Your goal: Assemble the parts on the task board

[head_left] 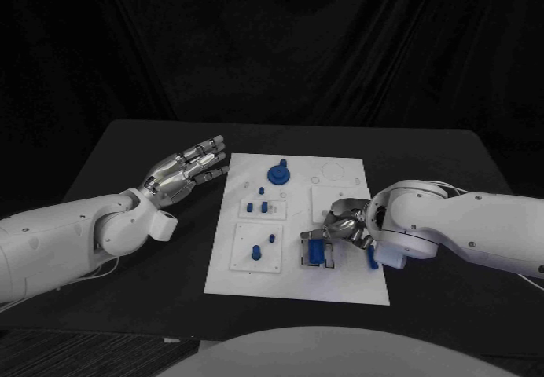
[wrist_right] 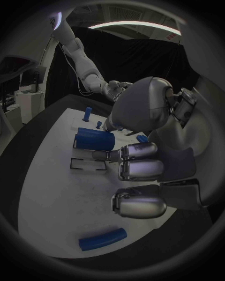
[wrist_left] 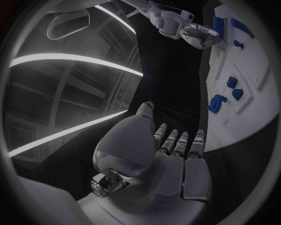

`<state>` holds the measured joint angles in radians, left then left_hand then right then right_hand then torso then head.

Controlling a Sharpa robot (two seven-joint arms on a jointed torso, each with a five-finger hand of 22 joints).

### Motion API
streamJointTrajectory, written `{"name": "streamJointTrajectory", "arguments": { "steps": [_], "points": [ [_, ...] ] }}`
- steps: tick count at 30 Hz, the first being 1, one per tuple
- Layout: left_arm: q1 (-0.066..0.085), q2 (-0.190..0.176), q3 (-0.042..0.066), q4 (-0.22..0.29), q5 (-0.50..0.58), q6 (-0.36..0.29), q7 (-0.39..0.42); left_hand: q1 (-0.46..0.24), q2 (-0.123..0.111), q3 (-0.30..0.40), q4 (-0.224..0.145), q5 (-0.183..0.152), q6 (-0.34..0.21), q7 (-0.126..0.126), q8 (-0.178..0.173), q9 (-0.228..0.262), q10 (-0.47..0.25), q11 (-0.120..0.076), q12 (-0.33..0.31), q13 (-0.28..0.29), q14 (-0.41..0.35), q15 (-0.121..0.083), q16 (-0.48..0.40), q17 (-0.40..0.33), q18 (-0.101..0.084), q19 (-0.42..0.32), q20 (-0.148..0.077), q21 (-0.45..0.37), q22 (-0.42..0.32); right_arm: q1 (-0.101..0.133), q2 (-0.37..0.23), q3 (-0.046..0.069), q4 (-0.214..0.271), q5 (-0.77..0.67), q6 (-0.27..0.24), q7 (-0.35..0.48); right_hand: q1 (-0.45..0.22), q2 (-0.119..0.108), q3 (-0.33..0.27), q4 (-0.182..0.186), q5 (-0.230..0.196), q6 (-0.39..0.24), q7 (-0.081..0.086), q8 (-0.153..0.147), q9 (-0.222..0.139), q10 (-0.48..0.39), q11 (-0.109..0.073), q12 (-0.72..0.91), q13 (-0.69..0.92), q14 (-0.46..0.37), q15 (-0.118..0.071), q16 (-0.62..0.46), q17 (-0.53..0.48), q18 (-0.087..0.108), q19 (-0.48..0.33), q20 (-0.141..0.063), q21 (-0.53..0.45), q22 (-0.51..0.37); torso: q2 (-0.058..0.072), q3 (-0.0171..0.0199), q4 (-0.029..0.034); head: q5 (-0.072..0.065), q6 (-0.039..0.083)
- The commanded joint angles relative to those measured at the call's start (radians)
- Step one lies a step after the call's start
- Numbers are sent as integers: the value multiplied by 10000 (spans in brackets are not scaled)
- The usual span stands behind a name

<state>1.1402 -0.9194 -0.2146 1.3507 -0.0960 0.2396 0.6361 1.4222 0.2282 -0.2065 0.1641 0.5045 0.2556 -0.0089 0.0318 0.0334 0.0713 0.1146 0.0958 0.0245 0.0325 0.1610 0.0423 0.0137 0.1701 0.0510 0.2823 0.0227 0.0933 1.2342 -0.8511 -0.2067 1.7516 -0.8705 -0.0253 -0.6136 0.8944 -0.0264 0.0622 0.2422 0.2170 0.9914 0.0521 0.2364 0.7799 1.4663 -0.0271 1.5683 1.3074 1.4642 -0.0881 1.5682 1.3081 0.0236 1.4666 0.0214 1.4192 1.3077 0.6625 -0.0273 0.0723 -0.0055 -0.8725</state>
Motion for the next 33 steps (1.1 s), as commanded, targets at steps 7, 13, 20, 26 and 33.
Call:
{"name": "streamJointTrajectory", "arguments": {
  "steps": [7, 13, 20, 26, 33],
  "points": [
    [-19, 31, 7, -10, 57, 143, 62, -18, 125, -28, 71, 59, 15, 39, 50, 9, -22, 9, 15, -1, 22, 42, 65, 14, 107, 37, 10, 36, 6, -44, -5, -13, 15, -50, 232, -191, -132, 44, -495, 64, -1029, -65, 48, -39, -159, 1045, 109, 25, 2634, 1061, 100, 16, 2602, 156, 373, 106, -95, 2107, 2, -4, -1, -13, -1],
    [-22, 39, 7, -28, 57, 157, 42, -26, 129, -30, 79, 57, 14, 40, 50, 9, -23, 10, 17, 0, 23, 48, 67, 14, 106, 37, 11, 36, 4, -44, -19, -13, 42, -50, 178, -173, -228, 55, -823, 199, -1577, -73, 55, 0, -225, 1045, 111, 25, 2634, 1056, 104, 7, 2580, 157, 376, 113, -104, 2107, 1, 0, 1, -4, -1],
    [-27, 44, 7, -54, 57, 180, 23, -37, 135, -34, 91, 54, 34, 47, 53, 11, -28, 10, 14, -1, 27, 57, 73, 15, 105, 39, 13, 37, 5, -39, -197, -12, 207, 58, -267, -44, -554, -73, -1382, 466, -1637, -81, 55, 47, -276, 1045, 109, 25, 2634, 1057, 105, 8, 2582, 158, 377, 113, -115, 2106, -9, 5, 2, 12, -1],
    [-31, 33, 7, -63, 57, 163, 22, -54, 145, -41, 110, 51, 92, 85, 65, 20, -27, 5, 22, 0, 27, 69, 72, 15, 104, 39, 16, 37, 1, 332, -736, -9, 541, 798, -991, 735, -1043, 308, -1992, 499, -1641, -27, 32, 158, -305, 1045, 92, 25, 2634, 1066, 92, 26, 2627, 148, 404, 104, -69, 2123, -13, -1, 1, 72, -1],
    [-35, 45, 7, -81, 57, 152, 28, -58, 144, -44, 115, 50, 96, 95, 67, 21, -27, 3, 23, 0, 28, 70, 74, 15, 104, 41, 16, 38, 3, 1161, -1241, -9, 603, 2481, -1468, 1697, -1242, 873, -2392, 487, -1549, 63, -4, 278, -334, 1045, 66, 25, 2634, 1066, 69, 26, 2627, 120, 459, 86, 55, 2162, -18, -8, 3, 47, -1]
  ]
}}
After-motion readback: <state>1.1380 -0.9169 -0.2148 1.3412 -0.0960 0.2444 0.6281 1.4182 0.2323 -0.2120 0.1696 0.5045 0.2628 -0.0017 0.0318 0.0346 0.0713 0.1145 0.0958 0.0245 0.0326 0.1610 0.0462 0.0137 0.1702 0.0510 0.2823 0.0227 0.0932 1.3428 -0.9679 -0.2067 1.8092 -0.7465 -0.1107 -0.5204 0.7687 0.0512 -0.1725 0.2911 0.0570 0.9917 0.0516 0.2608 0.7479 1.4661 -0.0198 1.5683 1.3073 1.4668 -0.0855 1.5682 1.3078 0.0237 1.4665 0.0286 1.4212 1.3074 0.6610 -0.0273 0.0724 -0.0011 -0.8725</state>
